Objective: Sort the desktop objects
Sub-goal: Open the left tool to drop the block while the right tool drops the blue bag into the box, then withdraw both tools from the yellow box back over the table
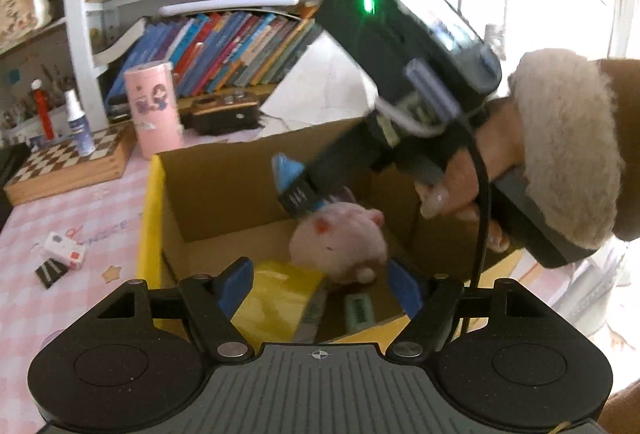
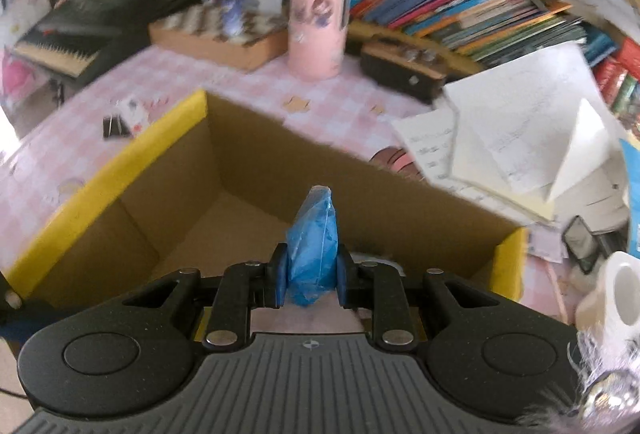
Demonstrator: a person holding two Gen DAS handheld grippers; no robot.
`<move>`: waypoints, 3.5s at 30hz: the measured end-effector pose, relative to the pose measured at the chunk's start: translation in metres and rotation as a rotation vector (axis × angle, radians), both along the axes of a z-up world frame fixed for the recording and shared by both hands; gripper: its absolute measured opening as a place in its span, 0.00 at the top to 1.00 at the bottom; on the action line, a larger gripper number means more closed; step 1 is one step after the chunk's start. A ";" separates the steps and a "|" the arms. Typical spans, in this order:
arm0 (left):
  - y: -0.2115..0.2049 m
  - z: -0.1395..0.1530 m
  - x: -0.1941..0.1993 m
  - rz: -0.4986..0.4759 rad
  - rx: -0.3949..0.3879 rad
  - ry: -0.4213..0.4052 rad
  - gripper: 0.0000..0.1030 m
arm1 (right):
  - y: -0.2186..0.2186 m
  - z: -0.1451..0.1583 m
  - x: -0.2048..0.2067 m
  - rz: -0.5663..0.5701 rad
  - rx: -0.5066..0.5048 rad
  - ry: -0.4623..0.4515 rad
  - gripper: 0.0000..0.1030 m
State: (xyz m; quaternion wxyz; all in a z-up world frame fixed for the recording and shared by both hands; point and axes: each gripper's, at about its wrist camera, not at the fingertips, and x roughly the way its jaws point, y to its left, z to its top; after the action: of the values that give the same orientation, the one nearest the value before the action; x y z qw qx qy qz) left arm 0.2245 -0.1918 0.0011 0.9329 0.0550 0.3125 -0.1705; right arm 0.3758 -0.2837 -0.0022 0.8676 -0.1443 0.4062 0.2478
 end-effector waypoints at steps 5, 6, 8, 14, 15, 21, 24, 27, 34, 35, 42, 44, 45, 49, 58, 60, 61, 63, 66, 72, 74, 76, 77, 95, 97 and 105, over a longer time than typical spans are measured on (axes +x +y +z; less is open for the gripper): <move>0.009 0.002 -0.005 0.033 -0.002 -0.010 0.26 | 0.008 -0.013 0.002 -0.002 -0.035 0.037 0.52; 0.010 0.002 -0.007 0.039 -0.002 -0.012 0.26 | 0.007 -0.011 0.000 -0.007 -0.029 0.018 0.37; 0.013 0.004 -0.010 0.058 0.000 -0.014 0.26 | 0.004 -0.003 -0.008 -0.022 -0.004 -0.033 0.28; 0.040 0.019 -0.016 0.198 -0.013 -0.029 0.26 | -0.019 0.023 -0.041 -0.118 0.095 -0.124 0.26; 0.046 0.021 -0.017 0.220 -0.019 -0.034 0.26 | -0.024 0.026 -0.047 -0.141 0.111 -0.142 0.25; 0.070 0.023 -0.025 0.378 -0.006 -0.060 0.26 | -0.052 0.036 -0.090 -0.360 0.196 -0.237 0.17; 0.081 0.024 -0.033 0.425 -0.002 -0.069 0.26 | -0.063 0.036 -0.117 -0.485 0.224 -0.303 0.15; 0.090 0.024 -0.041 0.426 -0.016 -0.075 0.26 | -0.068 0.031 -0.140 -0.554 0.222 -0.339 0.13; 0.097 0.015 -0.056 0.349 -0.022 -0.054 0.26 | -0.052 0.014 -0.174 -0.598 0.194 -0.284 0.10; 0.099 0.013 -0.058 0.339 -0.023 -0.047 0.26 | -0.049 0.011 -0.176 -0.602 0.198 -0.270 0.10; 0.108 0.007 -0.077 0.219 -0.052 -0.015 0.26 | -0.026 0.006 -0.206 -0.623 0.191 -0.221 0.09; 0.114 0.008 -0.082 0.214 -0.051 -0.017 0.26 | -0.019 0.005 -0.213 -0.625 0.188 -0.211 0.09; 0.117 0.007 -0.084 0.215 -0.052 -0.012 0.26 | -0.017 0.004 -0.217 -0.629 0.185 -0.208 0.09; 0.134 0.002 -0.092 0.238 -0.036 0.042 0.26 | -0.003 0.000 -0.230 -0.644 0.187 -0.162 0.09; 0.174 -0.002 -0.122 0.245 -0.026 0.064 0.26 | 0.037 -0.012 -0.258 -0.632 0.190 -0.054 0.09; 0.182 -0.002 -0.128 0.252 -0.024 0.072 0.25 | 0.047 -0.011 -0.265 -0.623 0.189 -0.056 0.09; 0.186 -0.003 -0.131 0.254 -0.023 0.076 0.25 | 0.052 -0.011 -0.268 -0.618 0.188 -0.058 0.09; 0.193 -0.004 -0.137 0.259 -0.019 0.083 0.25 | 0.060 -0.011 -0.275 -0.608 0.187 -0.061 0.09; 0.201 -0.004 -0.144 0.265 -0.015 0.086 0.25 | 0.071 -0.011 -0.283 -0.596 0.183 -0.066 0.09; 0.213 -0.005 -0.157 0.309 0.032 0.069 0.25 | 0.096 -0.006 -0.303 -0.551 0.130 -0.181 0.10; 0.219 -0.005 -0.161 0.320 0.032 0.066 0.25 | 0.104 -0.005 -0.309 -0.526 0.117 -0.220 0.10; 0.224 -0.005 -0.166 0.326 0.026 0.064 0.25 | 0.111 -0.007 -0.311 -0.501 0.120 -0.207 0.10; 0.227 -0.005 -0.168 0.327 0.023 0.064 0.25 | 0.114 -0.008 -0.312 -0.491 0.121 -0.202 0.10; 0.271 -0.013 -0.185 0.385 0.006 0.091 0.25 | 0.166 -0.017 -0.318 -0.381 0.139 -0.151 0.11; 0.277 -0.013 -0.186 0.394 0.000 0.089 0.25 | 0.171 -0.018 -0.316 -0.365 0.144 -0.145 0.14; 0.295 -0.010 -0.181 0.426 -0.016 0.073 0.25 | 0.194 -0.016 -0.306 -0.306 0.156 -0.131 0.30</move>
State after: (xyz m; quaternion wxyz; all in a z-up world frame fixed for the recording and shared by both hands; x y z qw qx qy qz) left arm 0.0438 0.1035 -0.0091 0.9363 -0.0259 0.3492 0.0260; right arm 0.0695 -0.0901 -0.0183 0.9283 -0.0290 0.3458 0.1338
